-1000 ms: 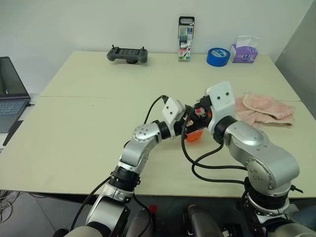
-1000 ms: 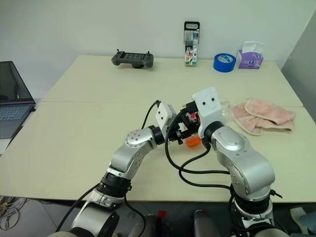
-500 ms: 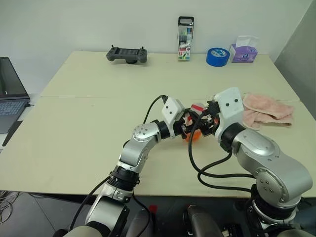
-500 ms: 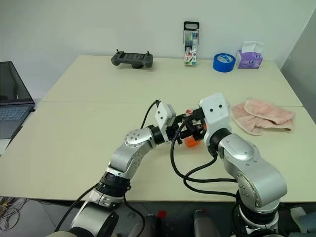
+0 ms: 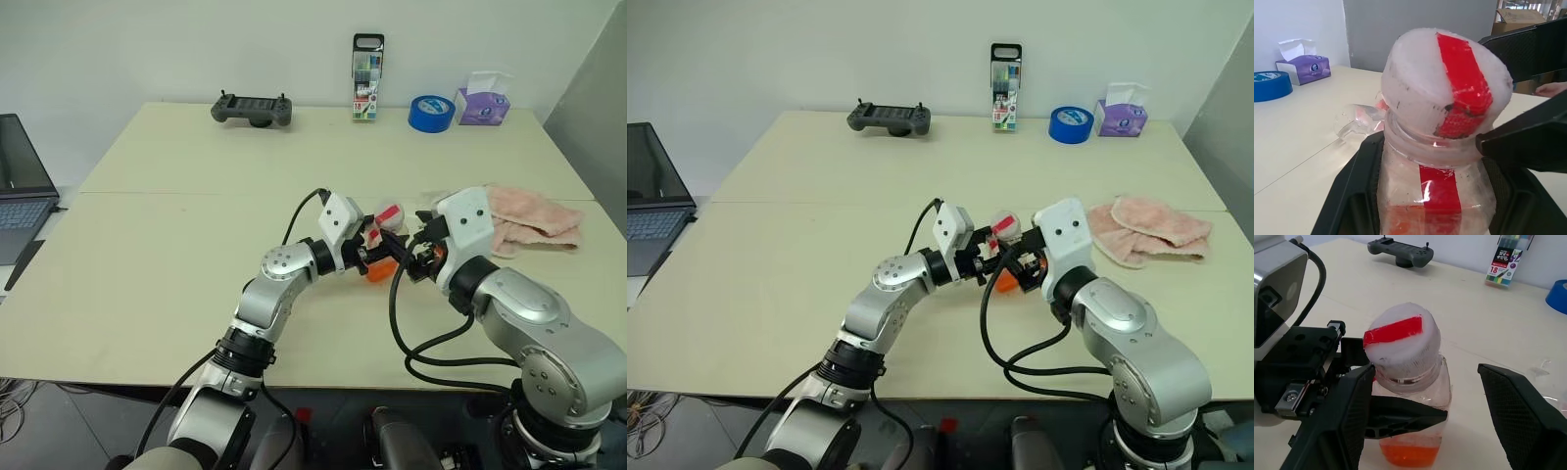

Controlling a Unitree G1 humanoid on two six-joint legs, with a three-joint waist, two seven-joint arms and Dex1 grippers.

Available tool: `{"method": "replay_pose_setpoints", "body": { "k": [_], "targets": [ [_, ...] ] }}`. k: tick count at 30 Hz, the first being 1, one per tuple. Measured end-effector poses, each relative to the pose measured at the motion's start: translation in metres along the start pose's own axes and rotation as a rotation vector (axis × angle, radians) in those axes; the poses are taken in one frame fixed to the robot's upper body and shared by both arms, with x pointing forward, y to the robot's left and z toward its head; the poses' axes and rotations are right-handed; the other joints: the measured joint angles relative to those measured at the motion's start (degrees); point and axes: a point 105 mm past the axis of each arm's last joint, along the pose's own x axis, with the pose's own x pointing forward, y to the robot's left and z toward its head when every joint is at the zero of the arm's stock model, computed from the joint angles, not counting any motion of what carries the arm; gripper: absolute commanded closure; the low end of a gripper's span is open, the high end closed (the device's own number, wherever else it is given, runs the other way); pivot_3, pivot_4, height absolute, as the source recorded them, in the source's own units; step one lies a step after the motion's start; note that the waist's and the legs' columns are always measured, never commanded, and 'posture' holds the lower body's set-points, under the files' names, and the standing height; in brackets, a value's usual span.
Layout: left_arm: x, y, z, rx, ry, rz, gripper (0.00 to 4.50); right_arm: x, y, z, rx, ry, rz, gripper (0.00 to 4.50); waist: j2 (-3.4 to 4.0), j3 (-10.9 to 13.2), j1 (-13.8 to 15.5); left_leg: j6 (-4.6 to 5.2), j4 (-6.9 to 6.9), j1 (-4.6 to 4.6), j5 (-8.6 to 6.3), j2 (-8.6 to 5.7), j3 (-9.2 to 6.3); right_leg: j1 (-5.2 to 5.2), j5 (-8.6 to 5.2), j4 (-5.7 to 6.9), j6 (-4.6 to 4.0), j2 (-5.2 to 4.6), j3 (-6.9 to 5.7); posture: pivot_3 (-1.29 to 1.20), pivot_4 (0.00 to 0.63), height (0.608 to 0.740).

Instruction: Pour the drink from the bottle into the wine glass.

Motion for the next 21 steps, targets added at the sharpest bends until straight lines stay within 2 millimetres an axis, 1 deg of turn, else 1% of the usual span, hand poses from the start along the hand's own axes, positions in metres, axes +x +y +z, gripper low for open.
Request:
{"method": "replay_pose_setpoints", "body": {
  "k": [3,8,10,13,21],
  "targets": [
    [-0.001,0.001,0.0,0.004,-0.003,0.004,2.35,-0.002,-0.001,-0.004,0.008,0.016,0.017,0.95,0.0,0.0,0.01,0.0,0.0,-0.01,0.0,0.0,0.0,0.0,0.0,0.0,0.0,0.0,0.0,0.0,0.15,0.74],
    [-0.005,0.007,0.002,0.008,-0.005,0.025,2.35,-0.002,0.007,-0.004,0.026,0.014,0.073,0.95,0.0,0.0,-0.06,0.0,-0.02,0.0,0.0,0.04,0.0,-0.01,0.0,0.0,0.0,0.01,0.0,0.0,0.15,0.74],
    [-0.007,0.01,0.002,0.01,-0.005,0.035,2.35,-0.002,0.007,-0.002,0.034,0.004,0.064,0.95,0.0,0.0,-0.06,0.0,-0.02,-0.01,0.0,0.03,-0.01,-0.02,0.0,0.0,0.0,0.02,0.0,0.0,0.15,0.74],
    [-0.008,0.012,0.003,0.011,-0.006,0.041,2.35,0.001,0.007,0.005,0.057,-0.03,0.048,0.95,0.0,0.0,-0.04,0.0,-0.02,-0.02,0.0,0.01,0.0,-0.02,0.0,-0.01,0.0,0.01,0.01,0.0,0.15,0.74],
    [-0.008,0.012,0.002,0.013,-0.004,0.045,2.35,0.01,0.02,0.03,0.12,-0.132,0.095,0.95,0.0,0.0,-0.03,0.0,-0.02,-0.03,0.0,0.02,-0.02,-0.04,0.01,-0.01,-0.01,0.0,0.0,0.0,0.15,0.74]
  ]
}}
